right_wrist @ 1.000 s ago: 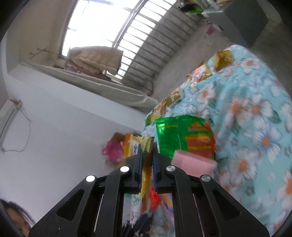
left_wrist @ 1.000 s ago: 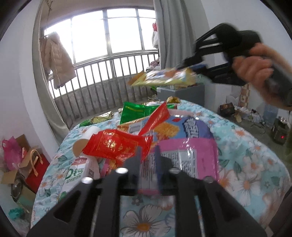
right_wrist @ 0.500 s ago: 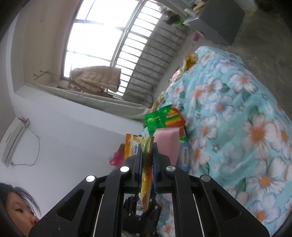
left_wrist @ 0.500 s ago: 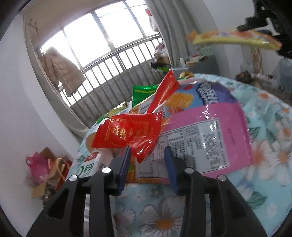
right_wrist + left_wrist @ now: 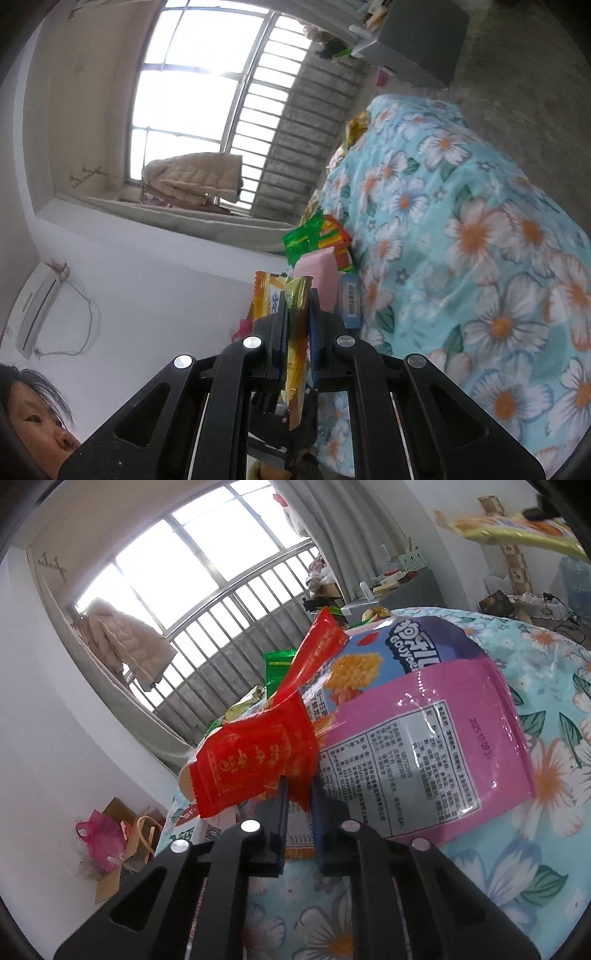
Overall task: Collect trash
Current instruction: 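Grasp the red foil packet with the left gripper, then carry the red packet and green wrapper to the blue wastebasket and open both grippers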
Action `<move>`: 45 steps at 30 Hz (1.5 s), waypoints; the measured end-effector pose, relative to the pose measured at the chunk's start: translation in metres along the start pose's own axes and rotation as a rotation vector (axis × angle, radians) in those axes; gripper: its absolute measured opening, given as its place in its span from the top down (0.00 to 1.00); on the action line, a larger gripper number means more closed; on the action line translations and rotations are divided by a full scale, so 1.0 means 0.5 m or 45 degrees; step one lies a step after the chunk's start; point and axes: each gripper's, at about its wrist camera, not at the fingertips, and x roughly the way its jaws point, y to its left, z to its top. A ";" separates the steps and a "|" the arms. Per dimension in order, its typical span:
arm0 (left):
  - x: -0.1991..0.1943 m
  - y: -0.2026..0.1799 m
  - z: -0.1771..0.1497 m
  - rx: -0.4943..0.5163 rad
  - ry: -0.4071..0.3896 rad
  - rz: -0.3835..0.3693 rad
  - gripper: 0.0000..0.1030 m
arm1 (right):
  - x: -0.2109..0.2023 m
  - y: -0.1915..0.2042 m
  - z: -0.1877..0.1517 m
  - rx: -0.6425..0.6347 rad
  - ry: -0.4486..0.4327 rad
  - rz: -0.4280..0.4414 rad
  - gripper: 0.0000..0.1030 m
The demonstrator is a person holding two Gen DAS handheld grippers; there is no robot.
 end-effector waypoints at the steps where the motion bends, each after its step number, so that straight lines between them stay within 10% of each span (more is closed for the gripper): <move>1: -0.003 -0.001 0.000 0.001 -0.009 0.003 0.91 | -0.005 -0.004 -0.001 0.006 -0.006 -0.002 0.92; 27: -0.163 0.037 0.113 -0.104 -0.428 0.114 0.95 | -0.126 -0.031 -0.035 0.058 -0.149 0.069 0.92; 45: -0.256 -0.026 0.178 -0.076 -0.511 -0.168 0.95 | -0.245 -0.099 -0.054 0.158 -0.315 0.121 0.92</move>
